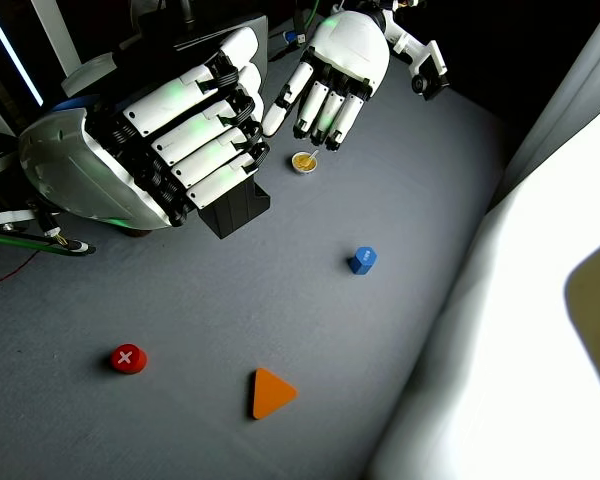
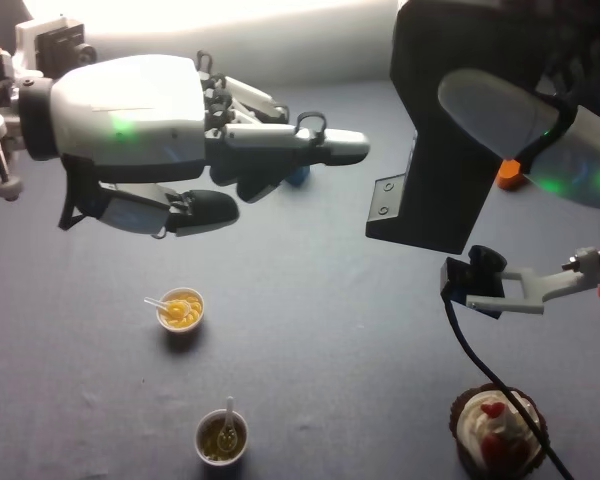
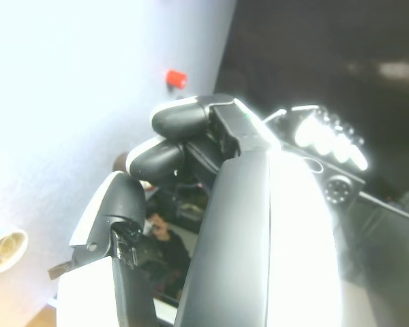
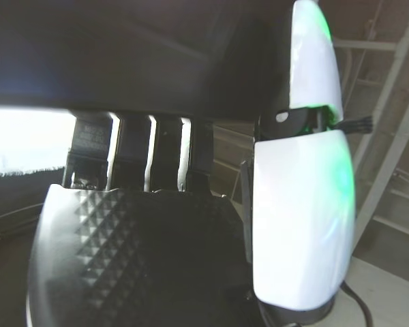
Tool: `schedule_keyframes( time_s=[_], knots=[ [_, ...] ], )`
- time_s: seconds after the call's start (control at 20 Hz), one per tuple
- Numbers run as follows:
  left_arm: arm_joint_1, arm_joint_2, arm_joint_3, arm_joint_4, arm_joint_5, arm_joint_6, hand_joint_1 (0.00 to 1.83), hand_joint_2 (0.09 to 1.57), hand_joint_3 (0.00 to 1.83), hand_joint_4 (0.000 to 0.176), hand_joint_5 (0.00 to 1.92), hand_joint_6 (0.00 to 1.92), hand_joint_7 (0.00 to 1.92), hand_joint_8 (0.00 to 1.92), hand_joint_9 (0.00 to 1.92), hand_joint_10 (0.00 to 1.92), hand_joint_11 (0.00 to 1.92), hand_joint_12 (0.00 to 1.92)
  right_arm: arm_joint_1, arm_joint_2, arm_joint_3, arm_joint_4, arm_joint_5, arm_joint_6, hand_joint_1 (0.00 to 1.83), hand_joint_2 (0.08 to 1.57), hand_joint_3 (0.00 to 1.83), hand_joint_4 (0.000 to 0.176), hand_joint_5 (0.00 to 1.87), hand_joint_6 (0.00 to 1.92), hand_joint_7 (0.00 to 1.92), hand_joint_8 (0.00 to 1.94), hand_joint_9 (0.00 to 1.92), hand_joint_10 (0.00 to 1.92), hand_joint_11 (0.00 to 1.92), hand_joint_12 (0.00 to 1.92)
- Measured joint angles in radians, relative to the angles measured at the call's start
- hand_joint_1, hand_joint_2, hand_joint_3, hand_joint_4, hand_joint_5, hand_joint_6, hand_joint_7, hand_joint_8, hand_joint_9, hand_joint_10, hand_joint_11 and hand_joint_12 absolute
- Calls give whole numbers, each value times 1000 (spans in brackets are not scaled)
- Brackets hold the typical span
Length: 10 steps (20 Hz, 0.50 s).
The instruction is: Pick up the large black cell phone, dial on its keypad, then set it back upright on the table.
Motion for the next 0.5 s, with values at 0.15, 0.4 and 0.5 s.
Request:
schedule_keyframes(
  time_s=[0.15, 0.4, 0.5],
  knots=[
    [-18, -12, -11, -1, -6, 0, 1307, 1044, 573, 24, 0, 0, 627, 1754, 844, 1921, 491, 1921, 0, 0, 0, 1, 1, 0, 1496, 1062, 0, 0, 1052, 690, 986, 830, 1043, 948, 964, 1425],
    [-37, -31, -25, 0, -7, 1, 1308, 1056, 529, 33, 0, 0, 633, 1723, 788, 1921, 476, 1921, 0, 1, -2, 7, 5, -4, 1497, 1054, 0, 0, 1073, 652, 1011, 784, 1071, 910, 974, 1417],
    [-37, -47, -19, -1, 0, 0, 1310, 1078, 467, 28, 0, 0, 639, 1692, 815, 1921, 498, 1921, 0, 1, -2, 20, 11, -11, 1496, 1060, 2, 0, 1070, 664, 991, 824, 1035, 958, 957, 1428]
  ],
)
